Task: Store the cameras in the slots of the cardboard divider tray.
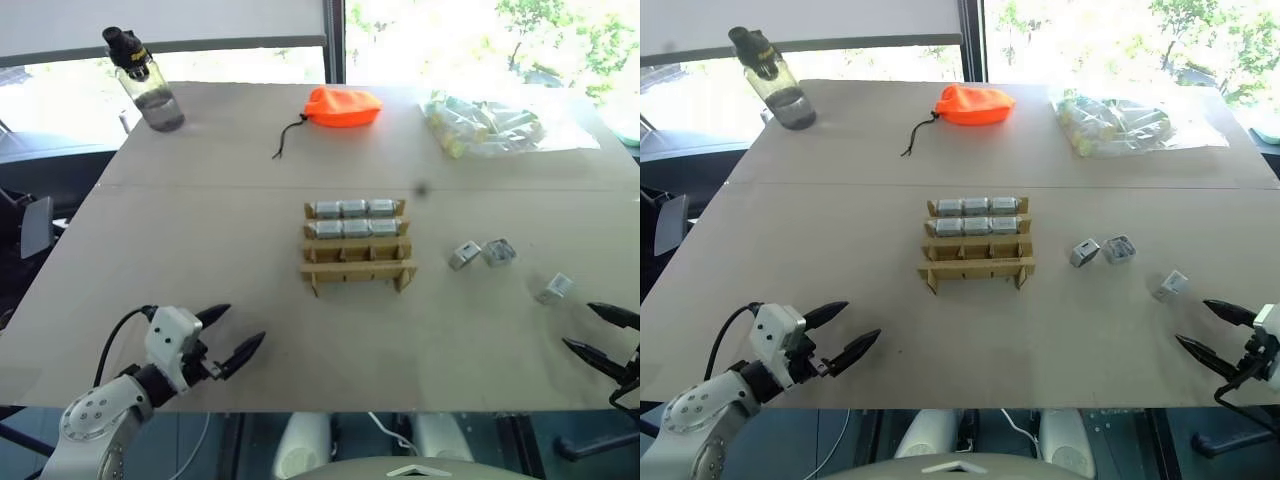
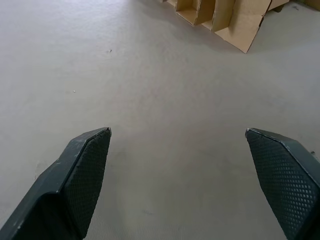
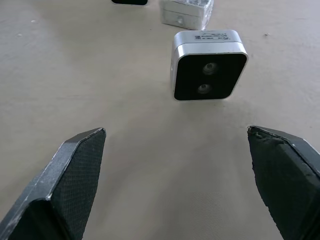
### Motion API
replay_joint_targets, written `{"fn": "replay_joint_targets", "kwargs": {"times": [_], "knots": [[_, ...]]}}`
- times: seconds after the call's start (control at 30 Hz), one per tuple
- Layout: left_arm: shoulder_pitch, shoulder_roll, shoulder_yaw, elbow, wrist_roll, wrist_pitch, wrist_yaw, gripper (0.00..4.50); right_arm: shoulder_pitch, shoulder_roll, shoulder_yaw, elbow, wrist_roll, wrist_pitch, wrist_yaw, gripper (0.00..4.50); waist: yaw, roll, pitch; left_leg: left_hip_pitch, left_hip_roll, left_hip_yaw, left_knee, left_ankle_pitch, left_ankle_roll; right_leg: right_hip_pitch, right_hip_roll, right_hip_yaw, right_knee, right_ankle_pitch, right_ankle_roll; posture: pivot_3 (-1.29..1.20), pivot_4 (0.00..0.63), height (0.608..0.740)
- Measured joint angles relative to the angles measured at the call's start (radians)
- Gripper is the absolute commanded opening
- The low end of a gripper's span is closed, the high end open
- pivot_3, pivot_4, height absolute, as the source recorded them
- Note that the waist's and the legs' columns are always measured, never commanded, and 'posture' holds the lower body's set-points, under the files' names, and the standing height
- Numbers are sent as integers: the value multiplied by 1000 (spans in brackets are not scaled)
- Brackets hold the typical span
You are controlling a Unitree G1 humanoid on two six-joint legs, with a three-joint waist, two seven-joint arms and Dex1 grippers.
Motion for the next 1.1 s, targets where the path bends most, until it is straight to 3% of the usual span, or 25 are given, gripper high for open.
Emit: {"fn": "replay_joint_targets", "kwargs": {"times": [0.3, 0.6, 0.8, 0.87, 0.9, 1.1], "knots": [[-30, 5, -3, 9, 2, -8, -18, 4474, 36, 30, -1, -103, 16, 87, -94, 4500, 0, 0, 0, 0, 0, 0, 0, 0, 0, 0, 0, 0, 1, 0, 0, 0, 150, 726], [-194, 128, -13, 54, -92, 7, -209, 4474, 157, 91, -75, -416, 61, 273, -347, 4500, 2, 0, -1, -1, 0, -1, 1, 0, -1, 0, 0, -1, 3, 0, 0, 0, 150, 726], [-519, 285, -35, 55, -285, 140, -420, 4474, 258, 236, -98, -729, 53, 444, -652, 4500, 6, 2, 0, -3, -1, -2, 5, 3, -6, -1, 2, -2, 5, -2, 4, 0, 150, 726], [-570, 293, -44, 51, -311, 152, -444, 4474, 260, 250, -101, -771, 54, 471, -694, 4500, 1, 2, -1, -2, -2, 0, 5, 4, -6, -1, 2, -1, 5, -2, 4, 0, 150, 726], [-649, 293, -80, 73, -326, 164, -489, 4474, 273, 302, -106, -850, 52, 521, -786, 4500, -3, 2, -1, -2, -2, 1, 5, 4, -7, -1, 3, 0, 6, 0, 7, 0, 150, 726], [-738, 292, -178, 154, -304, 163, -619, 4474, 258, 457, -29, -1006, -2, 618, -1031, 4500, -7, 2, 0, -4, 0, 0, 3, 5, -10, -6, 7, 1, 6, 0, 8, 0, 150, 726]]}}
